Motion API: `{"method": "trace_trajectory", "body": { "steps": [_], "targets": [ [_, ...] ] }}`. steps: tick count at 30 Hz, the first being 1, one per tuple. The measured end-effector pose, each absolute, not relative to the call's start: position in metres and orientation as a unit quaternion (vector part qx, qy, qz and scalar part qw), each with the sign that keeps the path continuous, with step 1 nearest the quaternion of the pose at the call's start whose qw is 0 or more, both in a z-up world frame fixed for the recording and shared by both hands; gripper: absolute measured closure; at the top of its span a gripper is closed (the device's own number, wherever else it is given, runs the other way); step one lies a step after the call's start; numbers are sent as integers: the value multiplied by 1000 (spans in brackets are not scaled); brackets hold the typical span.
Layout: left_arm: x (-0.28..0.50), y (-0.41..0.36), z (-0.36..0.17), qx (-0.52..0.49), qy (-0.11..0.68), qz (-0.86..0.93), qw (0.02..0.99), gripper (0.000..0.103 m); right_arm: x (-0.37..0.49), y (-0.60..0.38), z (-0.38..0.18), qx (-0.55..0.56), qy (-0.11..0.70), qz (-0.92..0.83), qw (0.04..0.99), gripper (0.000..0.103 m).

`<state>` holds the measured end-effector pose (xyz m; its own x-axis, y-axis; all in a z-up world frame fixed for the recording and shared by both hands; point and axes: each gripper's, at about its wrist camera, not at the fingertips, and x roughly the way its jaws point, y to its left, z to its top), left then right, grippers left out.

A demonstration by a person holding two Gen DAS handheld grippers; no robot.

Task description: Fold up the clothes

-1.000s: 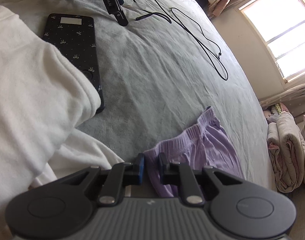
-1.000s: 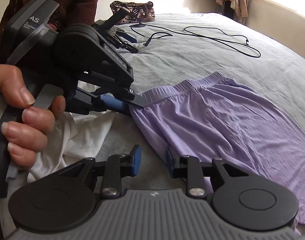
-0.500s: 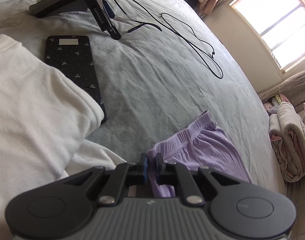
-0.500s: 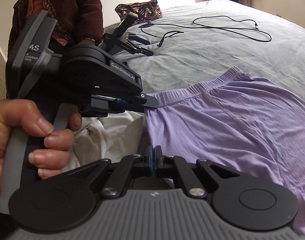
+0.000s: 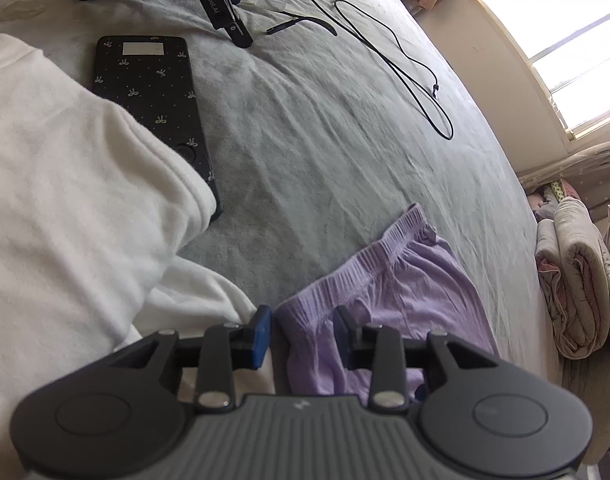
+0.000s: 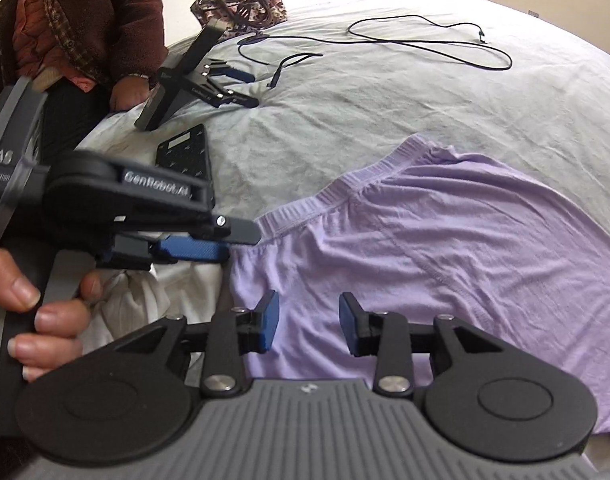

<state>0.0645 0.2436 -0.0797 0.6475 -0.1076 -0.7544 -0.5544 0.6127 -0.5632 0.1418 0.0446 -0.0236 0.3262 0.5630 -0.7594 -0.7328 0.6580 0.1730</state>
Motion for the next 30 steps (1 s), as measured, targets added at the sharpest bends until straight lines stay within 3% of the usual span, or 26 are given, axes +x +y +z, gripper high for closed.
{"method": "trace_trajectory", "body": {
  "steps": [7, 20, 25, 26, 30],
  "targets": [
    [69, 241, -82, -394, 405, 147, 812, 76, 217, 71, -14, -74, 415, 366, 829, 65],
    [72, 239, -82, -379, 414, 142, 815, 76, 293, 101, -57, -172, 420, 363, 813, 66],
    [73, 236, -81, -362, 419, 144, 820, 79, 294, 102, -64, -162, 417, 373, 813, 86],
    [72, 236, -80, -360, 419, 145, 821, 79, 294, 103, -62, -161, 413, 373, 815, 95],
    [71, 235, -80, -357, 416, 148, 823, 81, 295, 105, -53, -158, 394, 375, 824, 99]
  ]
}}
